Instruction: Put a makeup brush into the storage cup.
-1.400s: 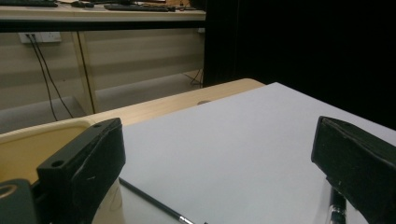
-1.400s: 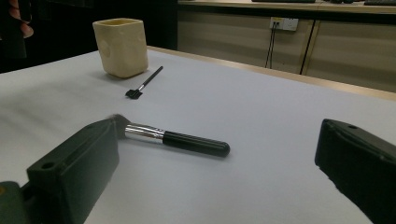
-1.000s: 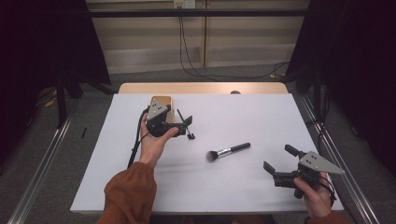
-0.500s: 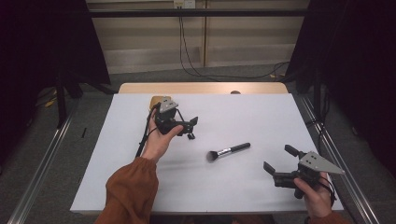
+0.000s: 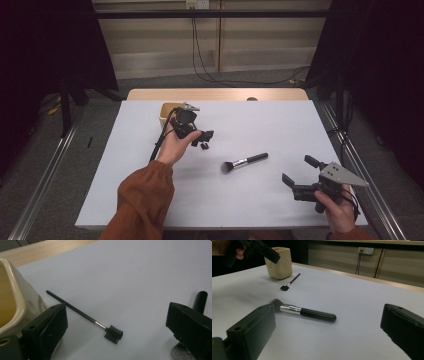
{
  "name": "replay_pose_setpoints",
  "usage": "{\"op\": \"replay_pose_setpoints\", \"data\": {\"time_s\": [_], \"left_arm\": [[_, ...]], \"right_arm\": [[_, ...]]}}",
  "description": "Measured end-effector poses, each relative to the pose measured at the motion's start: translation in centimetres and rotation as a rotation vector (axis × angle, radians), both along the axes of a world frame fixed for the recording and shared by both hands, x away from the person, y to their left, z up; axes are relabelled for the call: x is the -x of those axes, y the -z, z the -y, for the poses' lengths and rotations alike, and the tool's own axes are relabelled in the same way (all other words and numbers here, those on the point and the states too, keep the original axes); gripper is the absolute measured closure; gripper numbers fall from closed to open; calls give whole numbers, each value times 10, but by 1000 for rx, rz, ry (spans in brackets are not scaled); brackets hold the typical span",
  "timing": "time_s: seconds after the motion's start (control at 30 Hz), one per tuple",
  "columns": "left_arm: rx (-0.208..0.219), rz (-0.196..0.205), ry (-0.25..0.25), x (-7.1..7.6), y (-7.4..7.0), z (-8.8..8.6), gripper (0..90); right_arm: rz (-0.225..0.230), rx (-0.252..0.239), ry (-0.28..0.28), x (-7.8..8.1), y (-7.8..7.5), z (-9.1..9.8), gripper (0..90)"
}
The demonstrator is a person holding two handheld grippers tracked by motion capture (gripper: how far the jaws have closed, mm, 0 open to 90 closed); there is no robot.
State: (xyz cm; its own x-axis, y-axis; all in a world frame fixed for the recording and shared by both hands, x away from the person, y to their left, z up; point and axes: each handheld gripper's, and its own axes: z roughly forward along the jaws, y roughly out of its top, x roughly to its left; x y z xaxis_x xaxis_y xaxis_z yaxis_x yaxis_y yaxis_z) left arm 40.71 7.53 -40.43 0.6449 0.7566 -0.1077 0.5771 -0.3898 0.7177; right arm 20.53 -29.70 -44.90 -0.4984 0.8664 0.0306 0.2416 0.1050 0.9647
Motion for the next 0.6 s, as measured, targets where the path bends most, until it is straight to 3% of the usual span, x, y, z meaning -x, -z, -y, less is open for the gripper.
{"op": "replay_pose_setpoints", "data": {"time_s": [0.2, 0.23, 0.27, 0.43, 0.57, 0.6], "left_arm": [[-72, -155, 45, -12, -1, 8, 42], [-65, -176, 43, -13, 0, 9, 42], [-82, -180, 51, -15, 0, 9, 46], [-92, -222, 29, -20, 1, 12, 45], [-136, -261, -1, -26, 1, 13, 71], [-132, -304, -7, -29, 4, 16, 85]], "right_arm": [[-5, -2, -5, 0, 0, 0, 0], [-6, -1, -5, 0, 0, 0, 0], [-5, -1, -5, 0, 0, 0, 0], [-6, -2, -5, 0, 0, 0, 0], [-6, 0, -7, 0, 0, 0, 0], [-5, 5, -8, 0, 0, 0, 0]]}}
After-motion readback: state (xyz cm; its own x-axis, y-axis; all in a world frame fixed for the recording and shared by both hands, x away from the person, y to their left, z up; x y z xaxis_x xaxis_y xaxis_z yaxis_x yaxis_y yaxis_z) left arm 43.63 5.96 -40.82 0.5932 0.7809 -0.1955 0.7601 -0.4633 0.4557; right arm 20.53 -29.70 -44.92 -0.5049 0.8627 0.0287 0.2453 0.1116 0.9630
